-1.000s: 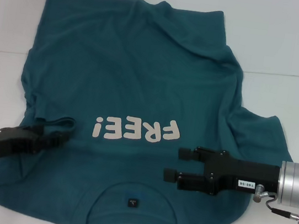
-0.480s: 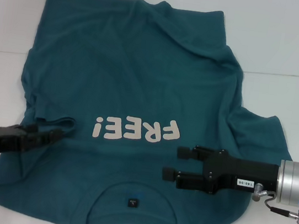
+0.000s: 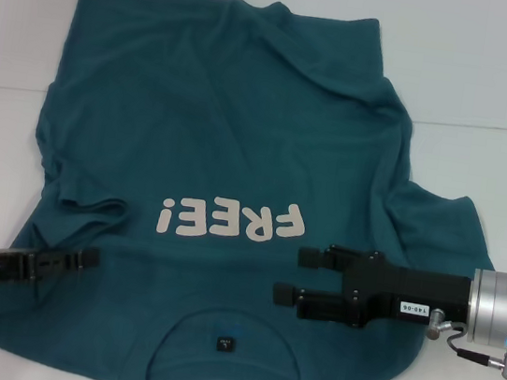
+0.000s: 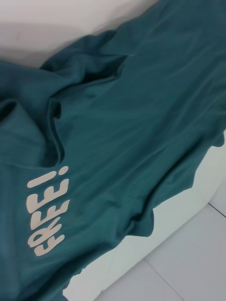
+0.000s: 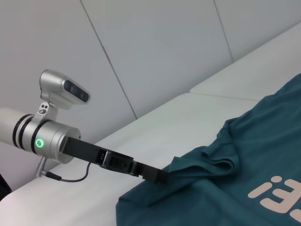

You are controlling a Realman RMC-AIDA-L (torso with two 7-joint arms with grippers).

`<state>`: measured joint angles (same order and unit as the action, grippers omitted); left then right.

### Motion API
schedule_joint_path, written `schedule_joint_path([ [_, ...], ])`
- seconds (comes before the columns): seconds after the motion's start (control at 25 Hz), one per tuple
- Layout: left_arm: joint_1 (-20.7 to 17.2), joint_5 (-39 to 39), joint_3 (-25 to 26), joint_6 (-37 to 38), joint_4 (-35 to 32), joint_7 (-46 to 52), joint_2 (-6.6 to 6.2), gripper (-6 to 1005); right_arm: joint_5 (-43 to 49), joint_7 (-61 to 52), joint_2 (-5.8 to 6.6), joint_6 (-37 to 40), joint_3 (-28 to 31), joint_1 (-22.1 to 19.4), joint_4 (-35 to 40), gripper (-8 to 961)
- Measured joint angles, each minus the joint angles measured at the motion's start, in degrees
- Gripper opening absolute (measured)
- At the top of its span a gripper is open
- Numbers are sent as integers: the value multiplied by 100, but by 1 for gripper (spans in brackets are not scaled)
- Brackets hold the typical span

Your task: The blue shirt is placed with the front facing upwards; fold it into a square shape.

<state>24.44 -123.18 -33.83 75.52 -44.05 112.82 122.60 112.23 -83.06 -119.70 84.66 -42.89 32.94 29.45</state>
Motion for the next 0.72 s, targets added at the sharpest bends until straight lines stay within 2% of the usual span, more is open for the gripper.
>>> schedule_joint_path([
  [0.32, 217, -395, -16, -88, 120, 310, -54, 887, 0, 9, 3, 27, 0, -22, 0, 885],
  [0.72, 264, -453, -18, -379, 125, 450, -61, 888, -2, 8, 9, 81, 0, -49, 0, 884],
])
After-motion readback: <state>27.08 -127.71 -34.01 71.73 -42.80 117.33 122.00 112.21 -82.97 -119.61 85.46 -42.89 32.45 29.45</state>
